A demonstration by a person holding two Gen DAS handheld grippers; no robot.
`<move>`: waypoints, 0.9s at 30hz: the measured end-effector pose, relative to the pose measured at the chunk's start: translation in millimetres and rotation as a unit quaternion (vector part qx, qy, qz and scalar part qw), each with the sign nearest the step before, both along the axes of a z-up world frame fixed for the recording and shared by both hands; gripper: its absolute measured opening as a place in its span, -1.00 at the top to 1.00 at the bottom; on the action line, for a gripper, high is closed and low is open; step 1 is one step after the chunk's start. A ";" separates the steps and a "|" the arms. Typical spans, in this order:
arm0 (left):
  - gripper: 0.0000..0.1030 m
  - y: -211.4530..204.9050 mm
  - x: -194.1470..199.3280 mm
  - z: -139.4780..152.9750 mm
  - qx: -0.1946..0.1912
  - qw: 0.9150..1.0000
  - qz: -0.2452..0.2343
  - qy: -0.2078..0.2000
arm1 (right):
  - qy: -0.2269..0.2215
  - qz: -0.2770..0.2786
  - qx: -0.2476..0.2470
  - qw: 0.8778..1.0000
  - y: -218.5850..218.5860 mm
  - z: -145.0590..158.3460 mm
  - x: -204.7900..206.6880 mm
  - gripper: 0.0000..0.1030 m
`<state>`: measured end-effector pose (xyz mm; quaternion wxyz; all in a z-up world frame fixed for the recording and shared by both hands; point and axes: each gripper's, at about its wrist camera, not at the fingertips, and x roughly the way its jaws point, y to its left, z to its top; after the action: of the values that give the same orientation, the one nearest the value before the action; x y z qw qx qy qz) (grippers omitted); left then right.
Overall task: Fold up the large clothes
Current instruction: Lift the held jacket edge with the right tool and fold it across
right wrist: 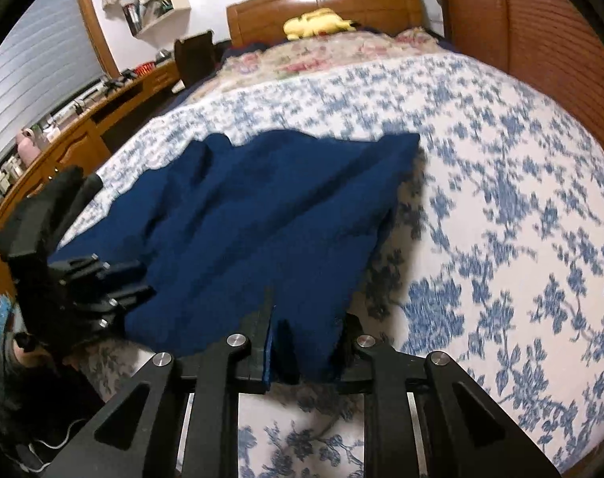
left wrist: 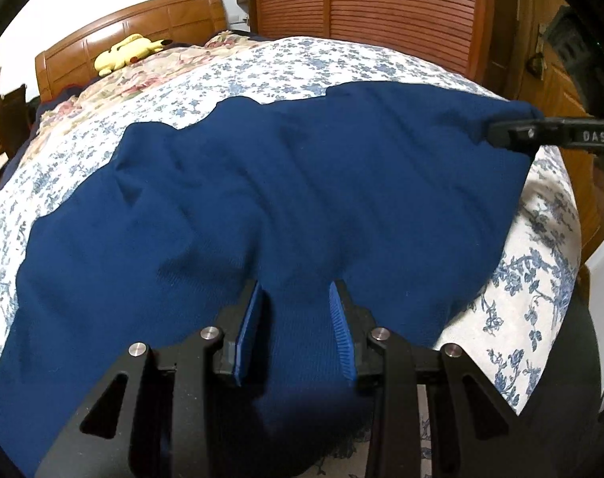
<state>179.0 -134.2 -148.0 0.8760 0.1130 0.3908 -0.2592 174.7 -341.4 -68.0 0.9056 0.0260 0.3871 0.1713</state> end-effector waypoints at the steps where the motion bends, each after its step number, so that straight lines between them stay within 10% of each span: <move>1: 0.30 0.5 -0.2 0.5 -0.001 1.000 -0.002 0.001 | -0.003 0.002 0.000 1.000 1.9 2.7 0.6 0.62; 27: 0.06 191.2 -57.4 77.6 -0.097 0.979 0.149 -0.099 | -0.080 0.153 -0.013 0.985 162.4 51.4 18.8 0.65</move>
<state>121.6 57.0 -70.3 0.9460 -0.0064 0.2872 -0.1502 193.5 -178.9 -16.6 0.8973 -0.0593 0.3146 0.3039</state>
